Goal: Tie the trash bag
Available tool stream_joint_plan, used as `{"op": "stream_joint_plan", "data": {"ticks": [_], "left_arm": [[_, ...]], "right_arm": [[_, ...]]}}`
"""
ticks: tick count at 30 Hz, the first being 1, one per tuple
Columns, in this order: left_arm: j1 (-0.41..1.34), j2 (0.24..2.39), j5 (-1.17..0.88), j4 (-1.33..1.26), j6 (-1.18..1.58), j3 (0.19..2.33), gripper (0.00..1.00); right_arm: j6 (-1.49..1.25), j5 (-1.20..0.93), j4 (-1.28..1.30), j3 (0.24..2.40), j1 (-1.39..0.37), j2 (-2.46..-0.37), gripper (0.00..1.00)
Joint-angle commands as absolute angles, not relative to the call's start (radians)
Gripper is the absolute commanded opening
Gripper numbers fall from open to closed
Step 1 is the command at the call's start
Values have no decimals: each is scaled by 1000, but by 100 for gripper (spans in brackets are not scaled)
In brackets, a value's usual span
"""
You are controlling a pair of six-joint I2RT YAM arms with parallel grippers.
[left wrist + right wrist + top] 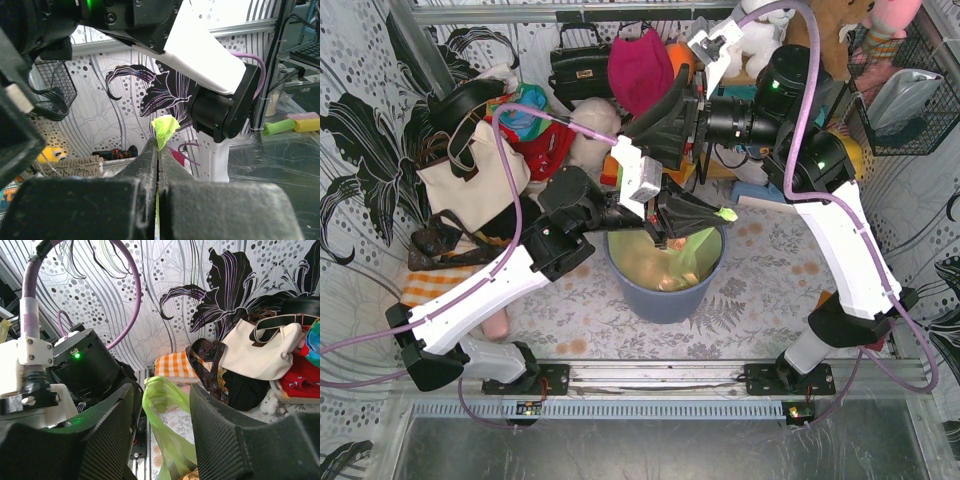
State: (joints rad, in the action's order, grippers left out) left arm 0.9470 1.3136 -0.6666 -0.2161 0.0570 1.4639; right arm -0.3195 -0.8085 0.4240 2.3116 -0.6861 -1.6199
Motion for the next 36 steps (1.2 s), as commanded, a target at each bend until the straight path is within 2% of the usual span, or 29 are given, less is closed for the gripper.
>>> {"op": "stream_joint_plan", "data": {"ticks": [1,3,8,10,13,16,36], "left_arm": [[948,1317,-708,-262,71,1491,0],[948,1314,-712,-262,73,1488,0],[948,1305,-708,-263,71,1480,0],[948,1304,-707,-263,71,1482,0],[948,1305,-706,-262,69,1482,0],[948,1302,-698,-262,67,1482,0],[948,1262,-542,-311,22,1476,0]], "right_arm": [[-287,-814,405,2338,-692,-1644,48],[-277,-800,418,2342,-692,-1648,47],[-270,-782,422,2346,-692,-1652,34],[-273,-779,419,2348,-692,-1653,26],[-275,-762,405,2342,-692,-1648,9],[-295,-749,377,2330,-692,-1641,0],[-437,-706,231,2354,-692,-1624,0]]}}
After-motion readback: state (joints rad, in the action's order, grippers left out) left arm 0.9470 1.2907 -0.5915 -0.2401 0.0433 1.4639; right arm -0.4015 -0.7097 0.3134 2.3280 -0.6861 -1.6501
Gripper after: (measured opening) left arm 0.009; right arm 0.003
